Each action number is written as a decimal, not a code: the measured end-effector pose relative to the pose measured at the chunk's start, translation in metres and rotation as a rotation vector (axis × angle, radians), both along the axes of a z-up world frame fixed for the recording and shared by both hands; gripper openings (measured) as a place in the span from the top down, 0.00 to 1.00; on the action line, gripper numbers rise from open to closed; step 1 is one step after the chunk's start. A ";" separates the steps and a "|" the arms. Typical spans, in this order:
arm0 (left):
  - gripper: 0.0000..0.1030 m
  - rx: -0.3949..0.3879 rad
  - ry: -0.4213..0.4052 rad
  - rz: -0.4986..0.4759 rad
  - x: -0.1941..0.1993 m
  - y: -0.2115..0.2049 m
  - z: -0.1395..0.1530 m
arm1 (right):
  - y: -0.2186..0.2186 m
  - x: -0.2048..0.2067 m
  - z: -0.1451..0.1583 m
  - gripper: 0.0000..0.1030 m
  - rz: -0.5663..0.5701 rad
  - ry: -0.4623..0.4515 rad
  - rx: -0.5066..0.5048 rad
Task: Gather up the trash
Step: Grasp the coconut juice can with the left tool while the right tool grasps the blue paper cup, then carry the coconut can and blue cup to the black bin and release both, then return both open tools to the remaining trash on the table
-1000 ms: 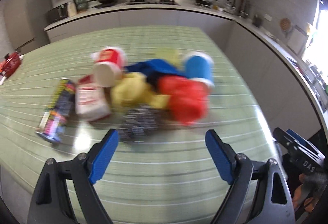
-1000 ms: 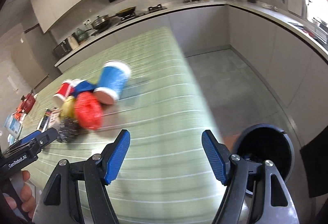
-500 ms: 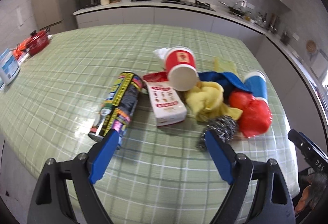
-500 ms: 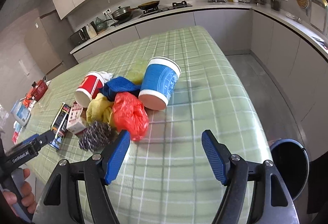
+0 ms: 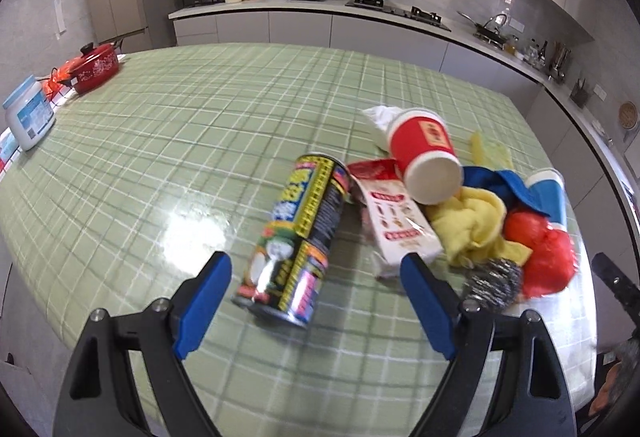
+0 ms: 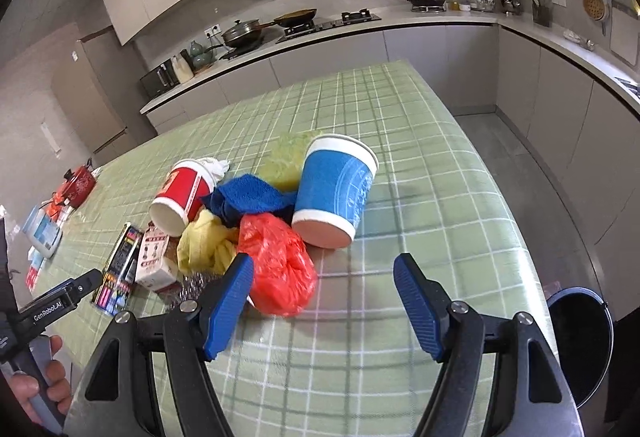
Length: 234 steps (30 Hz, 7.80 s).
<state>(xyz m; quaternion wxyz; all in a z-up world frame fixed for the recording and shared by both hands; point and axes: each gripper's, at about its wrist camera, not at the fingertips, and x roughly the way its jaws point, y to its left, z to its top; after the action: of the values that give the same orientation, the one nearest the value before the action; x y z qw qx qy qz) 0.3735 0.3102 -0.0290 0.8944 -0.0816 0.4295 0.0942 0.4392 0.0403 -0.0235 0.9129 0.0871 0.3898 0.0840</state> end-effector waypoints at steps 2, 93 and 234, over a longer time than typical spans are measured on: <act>0.15 0.008 0.009 -0.012 0.008 0.006 -0.005 | 0.004 0.004 -0.001 0.28 -0.020 0.005 0.006; 0.48 -0.126 -0.096 -0.414 0.006 -0.139 0.013 | -0.098 -0.047 -0.001 0.42 -0.221 0.021 -0.045; 0.26 -0.016 0.050 -0.064 0.040 -0.029 -0.014 | 0.042 0.038 -0.013 0.28 0.053 0.053 -0.076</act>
<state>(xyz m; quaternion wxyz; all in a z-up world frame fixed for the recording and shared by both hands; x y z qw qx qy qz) 0.4134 0.2808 -0.0435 0.8852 -0.0724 0.4550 0.0641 0.4774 0.0825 -0.0363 0.9024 0.0443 0.4189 0.0910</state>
